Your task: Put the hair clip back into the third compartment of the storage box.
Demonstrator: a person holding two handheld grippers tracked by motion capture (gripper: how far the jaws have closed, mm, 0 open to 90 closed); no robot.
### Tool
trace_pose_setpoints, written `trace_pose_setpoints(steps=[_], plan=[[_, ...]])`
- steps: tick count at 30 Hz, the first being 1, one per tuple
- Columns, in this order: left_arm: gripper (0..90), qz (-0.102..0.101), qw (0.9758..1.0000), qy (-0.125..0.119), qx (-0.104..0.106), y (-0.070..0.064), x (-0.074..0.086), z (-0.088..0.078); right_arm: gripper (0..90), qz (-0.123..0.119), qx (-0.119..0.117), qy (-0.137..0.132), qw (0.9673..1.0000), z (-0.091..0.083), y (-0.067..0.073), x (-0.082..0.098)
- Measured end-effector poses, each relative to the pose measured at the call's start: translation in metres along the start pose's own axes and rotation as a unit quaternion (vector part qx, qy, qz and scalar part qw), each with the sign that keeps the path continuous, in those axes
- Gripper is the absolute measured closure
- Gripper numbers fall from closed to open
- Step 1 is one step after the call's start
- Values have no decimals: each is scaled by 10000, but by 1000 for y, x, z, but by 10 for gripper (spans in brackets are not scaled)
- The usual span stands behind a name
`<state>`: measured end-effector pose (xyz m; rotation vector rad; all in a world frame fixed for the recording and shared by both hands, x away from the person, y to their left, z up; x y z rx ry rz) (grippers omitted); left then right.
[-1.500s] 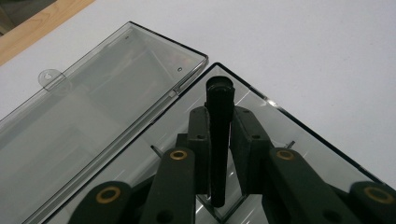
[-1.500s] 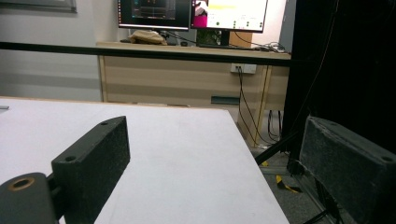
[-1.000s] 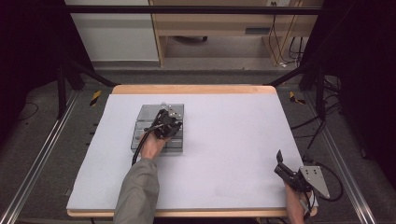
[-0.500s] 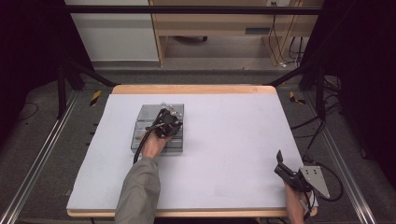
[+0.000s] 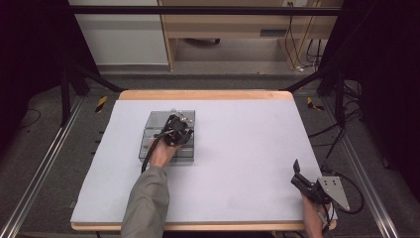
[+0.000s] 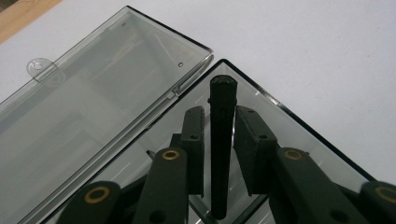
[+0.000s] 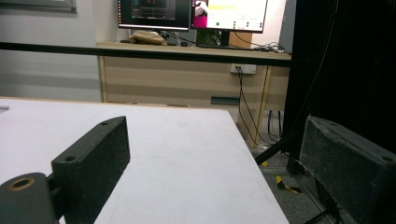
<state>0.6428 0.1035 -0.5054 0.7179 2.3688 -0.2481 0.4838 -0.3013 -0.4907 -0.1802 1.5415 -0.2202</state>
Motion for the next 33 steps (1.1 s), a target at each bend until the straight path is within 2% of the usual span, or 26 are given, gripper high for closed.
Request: trace_pose_setpoints(steps=[3, 8, 10, 25, 29, 33], plan=[[688, -49, 10000, 8, 17, 0, 0, -1, 85, -1, 0, -1, 10000, 0, 0, 0], [629, -105, 9998, 35, 177, -1, 1, -4, 85, -2, -4, 0, 10000, 0, 0, 0], [618, -66, 9998, 59, 165, -1, 2, -7, 85, -4, -5, 2, 10000, 0, 0, 0], [592, -199, 9989, -362, 243, 3, -1, -42, 85, -27, -5, 5, 10000, 0, 0, 0], [566, -144, 9990, -384, 158, 5, 2, -51, 85, -31, -6, 7, 10000, 0, 0, 0], [543, -203, 9984, -494, 201, 7, 6, -61, 85, -34, -8, 15, 10000, 0, 0, 0]])
Point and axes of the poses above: each handheld gripper's, and its own axes: z roughly forward along the jaws, x roughly out of its underside, y roughly to its left, the point moved 8 cm from there along z, roughly forward along the jaws, and after that the axes turned 12 degrees about -z, right-handed, at the moved point
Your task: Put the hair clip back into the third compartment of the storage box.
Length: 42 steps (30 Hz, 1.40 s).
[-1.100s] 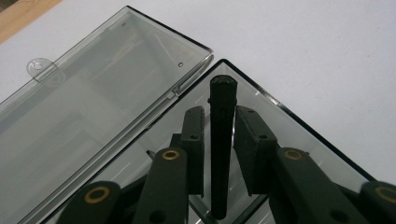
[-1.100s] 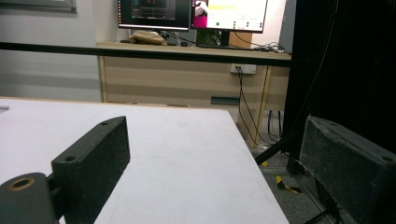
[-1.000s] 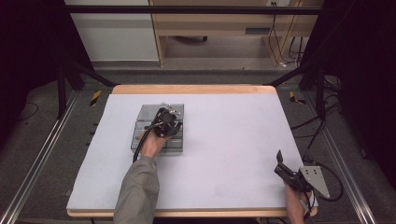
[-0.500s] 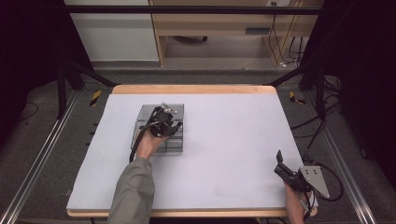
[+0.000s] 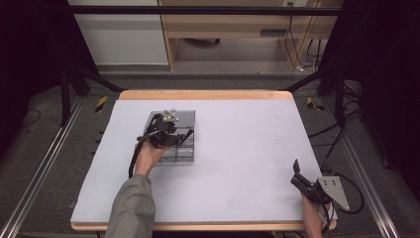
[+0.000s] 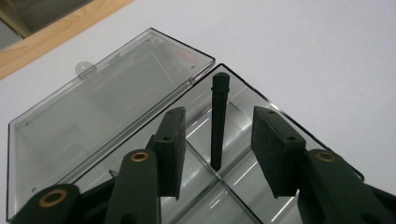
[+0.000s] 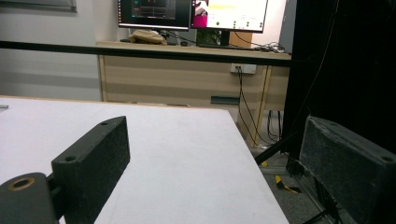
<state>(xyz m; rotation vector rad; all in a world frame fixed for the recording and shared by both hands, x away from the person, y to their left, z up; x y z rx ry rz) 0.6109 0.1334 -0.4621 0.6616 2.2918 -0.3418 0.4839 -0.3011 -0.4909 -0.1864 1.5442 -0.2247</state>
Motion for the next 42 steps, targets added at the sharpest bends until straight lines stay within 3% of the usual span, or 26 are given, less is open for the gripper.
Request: trace_pose_setpoints(steps=[6, 16, 19, 24, 32, 38, 39, 42], plan=[[497, -98, 9998, -173, 9, 5, 6, -13, 85, -1, 0, -1, 10000, 0, 0, 0], [315, -234, 9973, -662, -234, 17, 17, -40, 85, 0, 1, 0, 10000, 0, 0, 0], [265, -459, 9940, -979, -165, 22, 26, -56, 85, -1, 2, -1, 10000, 0, 0, 0], [210, -524, 9912, -1208, -145, 24, 34, -67, 85, -2, 5, -12, 10000, 0, 0, 0], [144, -662, 9804, -1833, -288, 25, 58, -93, 85, -6, 5, -14, 10000, 0, 0, 0], [123, -921, 9663, -2387, -283, 30, 83, -112, 85, 9, 5, -22, 10000, 0, 0, 0], [117, -977, 9630, -2498, -246, 30, 87, -116, 85, 16, 5, -22, 10000, 0, 0, 0], [113, -908, 9587, -2659, -448, 31, 97, -124, 85, 6, 5, -23, 10000, 0, 0, 0]])
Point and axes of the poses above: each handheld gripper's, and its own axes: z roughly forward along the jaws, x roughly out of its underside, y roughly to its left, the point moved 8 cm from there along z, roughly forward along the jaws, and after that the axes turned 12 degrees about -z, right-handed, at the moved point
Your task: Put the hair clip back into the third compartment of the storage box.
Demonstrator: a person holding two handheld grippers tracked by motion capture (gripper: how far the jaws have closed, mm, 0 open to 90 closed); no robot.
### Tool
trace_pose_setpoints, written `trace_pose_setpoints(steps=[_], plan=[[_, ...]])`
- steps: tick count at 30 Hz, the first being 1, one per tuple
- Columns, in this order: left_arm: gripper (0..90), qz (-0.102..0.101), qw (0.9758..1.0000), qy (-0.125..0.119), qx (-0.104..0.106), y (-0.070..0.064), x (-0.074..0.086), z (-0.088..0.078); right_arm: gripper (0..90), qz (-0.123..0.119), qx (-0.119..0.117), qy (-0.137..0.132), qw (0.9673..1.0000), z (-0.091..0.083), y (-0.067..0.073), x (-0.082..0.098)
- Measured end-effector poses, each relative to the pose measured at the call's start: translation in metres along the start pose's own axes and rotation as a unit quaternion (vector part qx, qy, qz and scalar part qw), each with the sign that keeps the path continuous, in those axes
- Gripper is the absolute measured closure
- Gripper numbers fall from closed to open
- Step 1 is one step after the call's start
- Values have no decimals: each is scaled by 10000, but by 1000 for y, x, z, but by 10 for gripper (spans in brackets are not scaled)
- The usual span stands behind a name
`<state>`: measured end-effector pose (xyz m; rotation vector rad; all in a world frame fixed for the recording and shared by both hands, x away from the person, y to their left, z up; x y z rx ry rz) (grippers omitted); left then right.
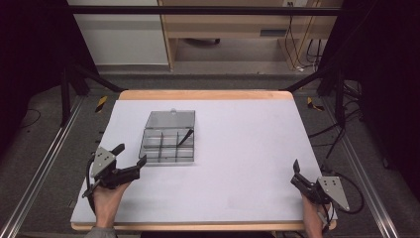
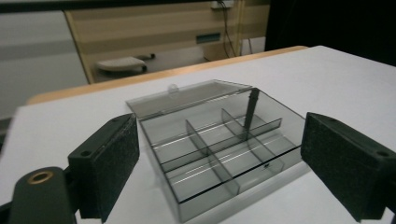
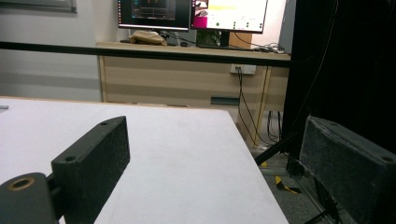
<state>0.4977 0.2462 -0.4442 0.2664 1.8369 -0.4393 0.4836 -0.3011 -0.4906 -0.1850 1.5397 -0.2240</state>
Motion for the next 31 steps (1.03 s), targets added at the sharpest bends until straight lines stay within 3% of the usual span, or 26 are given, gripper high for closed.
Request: trace_pose_setpoints(steps=[8, 14, 20, 23, 31], plan=[[112, -314, 9977, -486, -338, 29, 21, -20, 84, -1, 15, -22, 10000, 0, 0, 0], [112, -344, 9958, -689, -485, 42, 35, -25, 83, 6, 15, -19, 10000, 0, 0, 0], [112, -450, 9932, -961, -480, 44, 39, -29, 83, 1, 15, -22, 10000, 0, 0, 0], [112, -359, 9924, -1044, -549, 46, 41, -32, 83, -1, 15, -20, 10000, 0, 0, 0], [112, -435, 9915, -1113, -507, 47, 42, -33, 85, 21, 7, 2, 10000, 0, 0, 0]])
Point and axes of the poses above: each handheld gripper's, and its own axes: z roughly forward along the jaws, x roughly out of its underside, y roughly to its left, the point moved 8 cm from there along z, roughly forward along the jaws, and after that the axes turned 12 degrees about -z, right-handed, at the moved point
